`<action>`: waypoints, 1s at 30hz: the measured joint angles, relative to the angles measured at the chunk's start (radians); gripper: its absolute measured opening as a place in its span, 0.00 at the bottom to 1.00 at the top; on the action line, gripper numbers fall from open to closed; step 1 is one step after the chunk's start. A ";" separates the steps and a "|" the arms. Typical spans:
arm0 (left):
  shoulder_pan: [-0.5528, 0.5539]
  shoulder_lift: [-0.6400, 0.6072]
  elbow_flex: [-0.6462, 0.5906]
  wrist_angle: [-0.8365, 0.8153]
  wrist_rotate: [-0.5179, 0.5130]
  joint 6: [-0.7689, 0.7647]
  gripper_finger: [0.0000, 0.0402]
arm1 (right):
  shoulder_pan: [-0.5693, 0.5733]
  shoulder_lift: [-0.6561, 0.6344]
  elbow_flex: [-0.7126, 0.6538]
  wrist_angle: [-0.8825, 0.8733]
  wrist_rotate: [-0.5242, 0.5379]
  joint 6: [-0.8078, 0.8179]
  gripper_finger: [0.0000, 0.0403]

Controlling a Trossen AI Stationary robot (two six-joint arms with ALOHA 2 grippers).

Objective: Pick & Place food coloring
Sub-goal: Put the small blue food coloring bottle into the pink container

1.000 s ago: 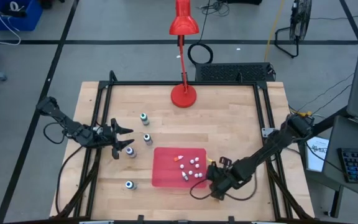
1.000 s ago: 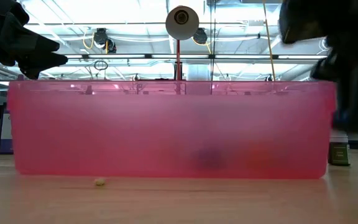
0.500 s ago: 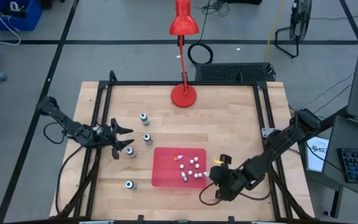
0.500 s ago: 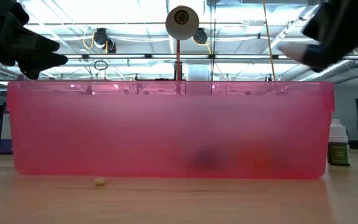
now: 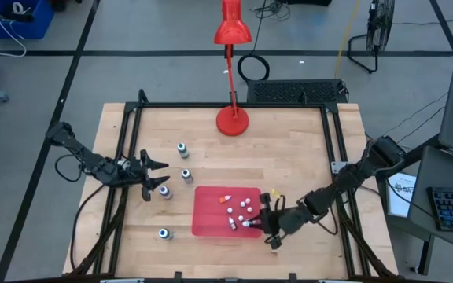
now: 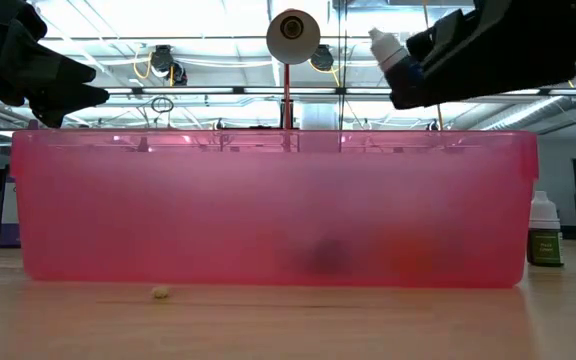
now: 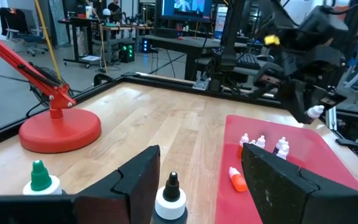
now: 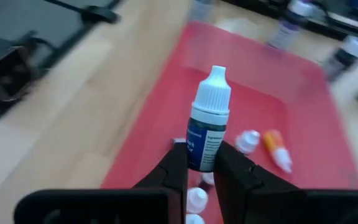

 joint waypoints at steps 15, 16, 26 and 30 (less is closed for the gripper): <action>0.003 0.003 0.000 0.093 0.056 -0.175 0.57 | -0.108 0.000 -0.030 0.052 -0.160 -0.197 0.10; 0.003 0.007 0.000 0.088 0.054 -0.191 0.57 | -0.110 0.000 -0.030 0.054 -0.161 -0.204 0.10; 0.076 0.328 0.045 0.181 0.223 -0.271 0.56 | -0.148 -0.001 -0.030 0.093 -0.238 -0.229 0.10; 0.128 0.645 0.224 0.188 0.273 -0.162 0.52 | -0.168 -0.001 -0.030 0.093 -0.235 -0.213 0.10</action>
